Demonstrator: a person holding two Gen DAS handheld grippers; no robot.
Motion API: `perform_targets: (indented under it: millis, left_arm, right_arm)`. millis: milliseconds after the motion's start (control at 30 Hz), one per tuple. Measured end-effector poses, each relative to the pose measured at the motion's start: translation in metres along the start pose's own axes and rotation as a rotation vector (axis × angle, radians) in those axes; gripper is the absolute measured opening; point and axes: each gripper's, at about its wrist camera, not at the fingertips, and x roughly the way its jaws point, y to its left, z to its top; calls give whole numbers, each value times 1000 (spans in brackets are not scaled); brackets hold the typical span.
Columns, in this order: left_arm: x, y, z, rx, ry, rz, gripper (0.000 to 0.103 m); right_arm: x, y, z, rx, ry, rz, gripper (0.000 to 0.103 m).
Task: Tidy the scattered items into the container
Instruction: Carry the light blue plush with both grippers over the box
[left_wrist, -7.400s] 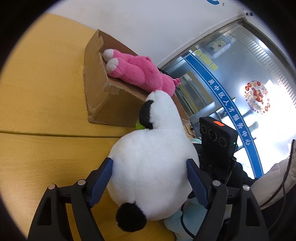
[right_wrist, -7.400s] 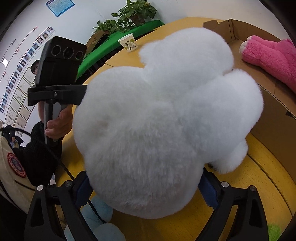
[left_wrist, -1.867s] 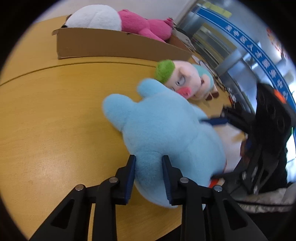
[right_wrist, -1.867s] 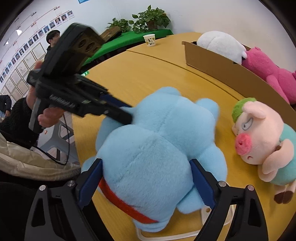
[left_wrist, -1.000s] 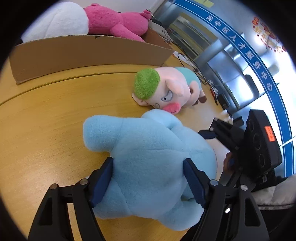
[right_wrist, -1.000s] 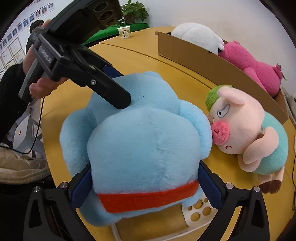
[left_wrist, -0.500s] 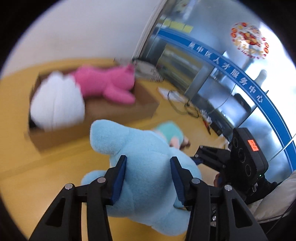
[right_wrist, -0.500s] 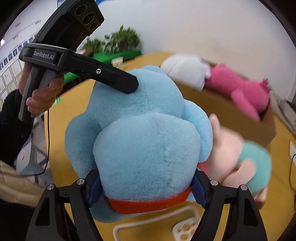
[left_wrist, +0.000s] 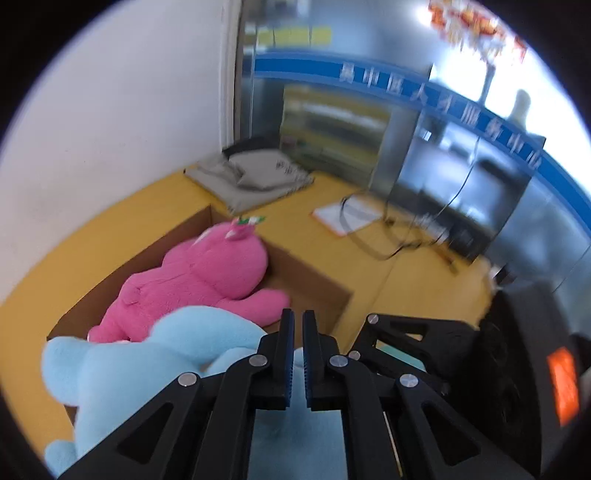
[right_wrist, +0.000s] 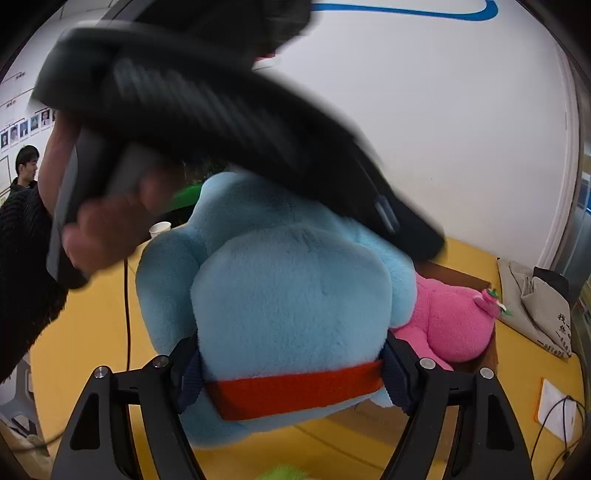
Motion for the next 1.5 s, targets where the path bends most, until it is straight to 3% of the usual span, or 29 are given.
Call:
perform_targets:
  millis: [100, 200, 300, 467, 533, 600, 733, 767, 867, 1000, 1133, 1300, 1500]
  left_arm:
    - [12, 45, -8, -156, -34, -41, 6]
    - [4, 71, -21, -225, -85, -32, 6]
    - [9, 88, -29, -270, -59, 22, 6]
    - [13, 103, -37, -316, -32, 32, 8]
    - [14, 106, -42, -332, -19, -3, 21]
    - [18, 105, -49, -343, 6, -27, 53]
    - [21, 86, -73, -339, 58, -103, 62]
    - [24, 79, -80, -335, 79, -126, 69]
    - [28, 70, -96, -345, 90, -173, 76]
    - [30, 73, -103, -414, 69, -205, 74]
    - [21, 61, -101, -411, 49, -206, 55]
    - [-19, 41, -73, -328, -38, -152, 43]
    - [-61, 33, -19, -189, -153, -48, 36]
  right_arm:
    - [43, -21, -8, 46, 79, -48, 86]
    - [78, -49, -37, 140, 169, -84, 86]
    - [86, -71, -50, 259, 140, -12, 87]
    - [93, -61, -49, 197, 116, -44, 85]
    - [89, -60, -47, 195, 83, -34, 84]
    - [77, -57, -52, 193, 63, -21, 84]
    - [53, -44, -69, 168, 65, 3, 84]
    - [49, -42, -73, 167, 68, 13, 84]
    - [49, -30, -83, 124, 82, -14, 84]
    - [50, -21, -82, 105, 64, -33, 84]
    - [43, -20, -76, 98, 31, -41, 83]
    - [-1, -18, -66, 106, -55, -50, 83]
    - [-10, -34, -30, 54, -182, -111, 84]
